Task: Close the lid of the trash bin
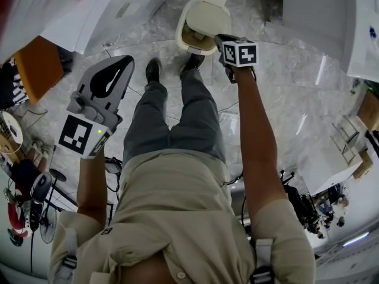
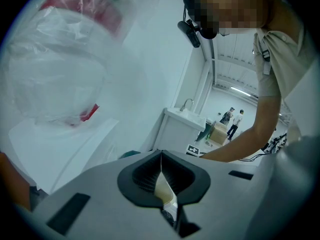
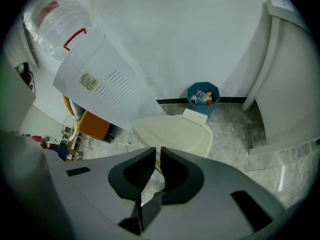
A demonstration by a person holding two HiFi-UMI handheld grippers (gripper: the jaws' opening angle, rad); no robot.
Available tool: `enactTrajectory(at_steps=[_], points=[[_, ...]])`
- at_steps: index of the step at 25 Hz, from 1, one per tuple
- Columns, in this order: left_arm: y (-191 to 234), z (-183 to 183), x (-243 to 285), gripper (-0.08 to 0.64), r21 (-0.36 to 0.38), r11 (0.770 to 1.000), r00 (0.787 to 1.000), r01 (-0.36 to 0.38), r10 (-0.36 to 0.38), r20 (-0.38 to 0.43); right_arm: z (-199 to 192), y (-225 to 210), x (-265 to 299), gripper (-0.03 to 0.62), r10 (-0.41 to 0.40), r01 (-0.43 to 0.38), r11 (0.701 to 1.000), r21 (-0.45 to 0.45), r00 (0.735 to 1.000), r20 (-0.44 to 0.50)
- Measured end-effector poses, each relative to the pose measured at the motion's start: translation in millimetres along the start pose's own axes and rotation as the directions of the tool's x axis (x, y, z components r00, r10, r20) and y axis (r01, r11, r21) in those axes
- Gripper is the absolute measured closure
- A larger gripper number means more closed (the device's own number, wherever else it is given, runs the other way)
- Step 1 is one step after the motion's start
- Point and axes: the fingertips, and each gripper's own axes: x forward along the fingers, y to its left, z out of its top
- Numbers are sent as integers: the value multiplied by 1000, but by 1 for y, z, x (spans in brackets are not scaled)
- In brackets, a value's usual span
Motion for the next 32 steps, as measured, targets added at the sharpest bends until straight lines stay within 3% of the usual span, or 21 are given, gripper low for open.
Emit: enactTrajectory(at_steps=[12, 16, 19, 30, 32], points=[[4, -21, 1, 539, -15, 1000, 999, -4, 4, -33, -69, 5, 52, 549, 1, 3, 1000, 23, 987, -163], [4, -39, 1, 540, -14, 1000, 996, 5, -7, -88, -85, 2, 69, 549, 7, 1, 999, 39, 980, -196], [5, -36, 4, 538, -18, 1000, 999, -5, 4, -52, -95, 1, 81, 549, 9, -1, 999, 39, 976, -217], [10, -67, 12, 539, -32, 999, 993, -17, 13, -114, -124, -12, 122, 549, 21, -3, 998, 68, 963, -268], [12, -66, 17, 540, -36, 999, 995, -25, 22, -96, -129, -16, 129, 549, 22, -2, 998, 70, 961, -275]])
